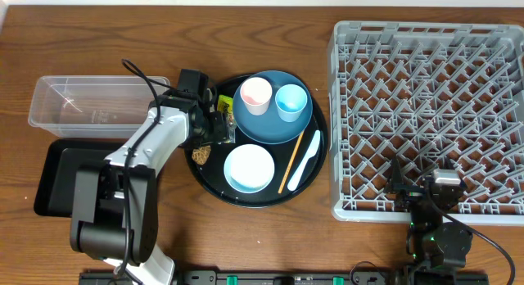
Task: Sort waste into correct bins and load items into the dishwasher rack
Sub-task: 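Reach the left gripper to the round tray and grasp the yellow wrapper, then carry the yellow wrapper left and drop it into the clear bin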
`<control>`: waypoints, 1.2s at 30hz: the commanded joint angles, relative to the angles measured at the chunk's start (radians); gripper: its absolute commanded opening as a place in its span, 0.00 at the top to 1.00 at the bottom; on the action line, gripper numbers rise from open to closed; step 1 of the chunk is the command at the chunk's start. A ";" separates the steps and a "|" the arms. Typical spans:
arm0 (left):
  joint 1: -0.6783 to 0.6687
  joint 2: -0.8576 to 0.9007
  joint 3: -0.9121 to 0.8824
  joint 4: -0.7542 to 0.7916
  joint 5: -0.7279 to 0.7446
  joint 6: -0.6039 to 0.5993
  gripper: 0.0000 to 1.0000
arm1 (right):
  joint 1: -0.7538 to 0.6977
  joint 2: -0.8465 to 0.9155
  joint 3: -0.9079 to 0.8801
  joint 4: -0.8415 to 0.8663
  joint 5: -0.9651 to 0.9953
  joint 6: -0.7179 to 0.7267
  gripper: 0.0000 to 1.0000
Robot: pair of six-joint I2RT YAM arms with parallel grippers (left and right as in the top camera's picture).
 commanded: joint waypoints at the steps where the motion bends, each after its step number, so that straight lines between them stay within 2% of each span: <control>1: -0.002 0.028 0.003 -0.002 -0.002 -0.002 0.44 | 0.008 -0.006 -0.002 -0.004 -0.004 -0.008 0.01; 6: -0.002 0.024 0.004 -0.001 0.014 -0.001 0.55 | 0.008 -0.006 -0.002 -0.004 -0.004 -0.008 0.01; 20: -0.002 -0.005 0.008 0.055 0.018 -0.005 0.60 | 0.008 -0.006 -0.002 -0.004 -0.004 -0.008 0.01; 26: -0.002 -0.011 0.008 0.050 0.018 -0.005 0.81 | 0.008 -0.006 -0.002 -0.004 -0.004 -0.008 0.01; 27: -0.002 -0.021 0.008 0.047 0.029 -0.005 0.94 | 0.008 -0.006 -0.002 -0.004 -0.004 -0.008 0.01; 36: -0.002 -0.231 0.009 0.047 0.069 -0.005 0.94 | 0.008 -0.006 -0.002 -0.004 -0.004 -0.008 0.01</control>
